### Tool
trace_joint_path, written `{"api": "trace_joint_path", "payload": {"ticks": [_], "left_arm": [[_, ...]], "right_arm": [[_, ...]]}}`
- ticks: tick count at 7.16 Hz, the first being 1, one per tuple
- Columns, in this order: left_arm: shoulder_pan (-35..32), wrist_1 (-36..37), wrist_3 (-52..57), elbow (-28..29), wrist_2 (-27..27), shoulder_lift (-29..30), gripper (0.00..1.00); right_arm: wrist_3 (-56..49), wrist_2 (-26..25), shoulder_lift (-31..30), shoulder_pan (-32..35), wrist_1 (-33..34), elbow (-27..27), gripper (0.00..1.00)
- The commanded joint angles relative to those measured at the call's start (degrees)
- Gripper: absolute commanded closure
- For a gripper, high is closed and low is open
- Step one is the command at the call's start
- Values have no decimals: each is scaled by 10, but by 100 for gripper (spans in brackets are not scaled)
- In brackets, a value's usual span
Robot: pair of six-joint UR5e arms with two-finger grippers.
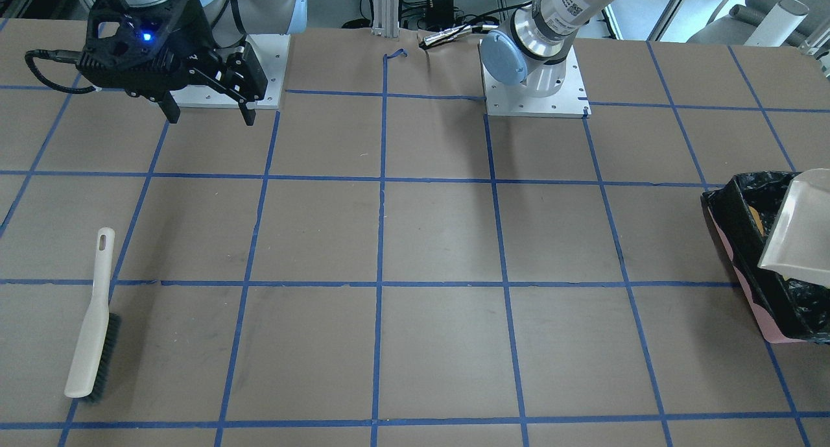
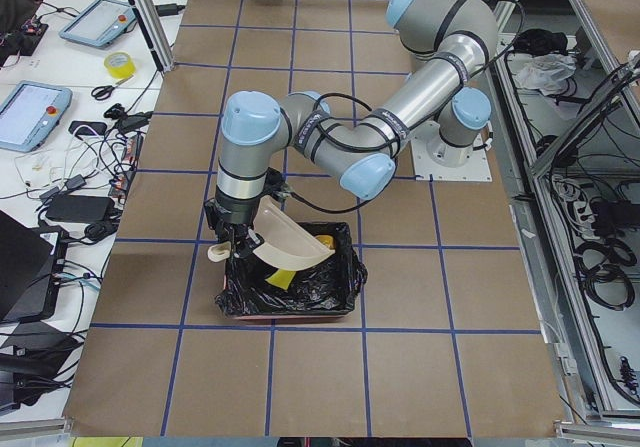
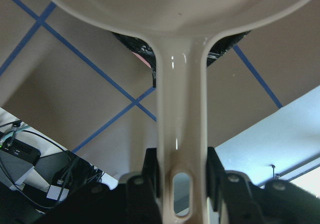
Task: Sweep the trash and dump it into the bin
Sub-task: 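Bring the empty dustpan back with the left gripper and set it on the table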
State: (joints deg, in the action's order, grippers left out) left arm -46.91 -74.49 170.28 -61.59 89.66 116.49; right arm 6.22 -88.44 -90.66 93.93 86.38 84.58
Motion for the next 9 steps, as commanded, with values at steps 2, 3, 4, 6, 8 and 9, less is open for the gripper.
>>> {"api": "trace_joint_path", "payload": {"ticks": [2, 3, 4, 6, 8, 9], "left_arm": [[-105, -74, -186, -1, 1, -9, 100], [-134, -77, -253, -3, 0, -4, 100], [-167, -76, -300, -4, -2, 8, 100], [-238, -76, -456, -10, 3, 30, 100], [-257, -60, -597, -52, -4, 51, 100], [-262, -48, -606, -66, -4, 59, 100]], "right_arm": [[-60, -7, 5, 0, 19, 1, 0], [-64, -10, 5, 0, 19, 2, 0], [-66, -9, 6, 0, 19, 6, 0], [-94, -9, 6, -4, 20, 7, 0], [-125, -6, 7, -5, 20, 9, 0], [-125, -7, 7, -6, 21, 12, 0]]}}
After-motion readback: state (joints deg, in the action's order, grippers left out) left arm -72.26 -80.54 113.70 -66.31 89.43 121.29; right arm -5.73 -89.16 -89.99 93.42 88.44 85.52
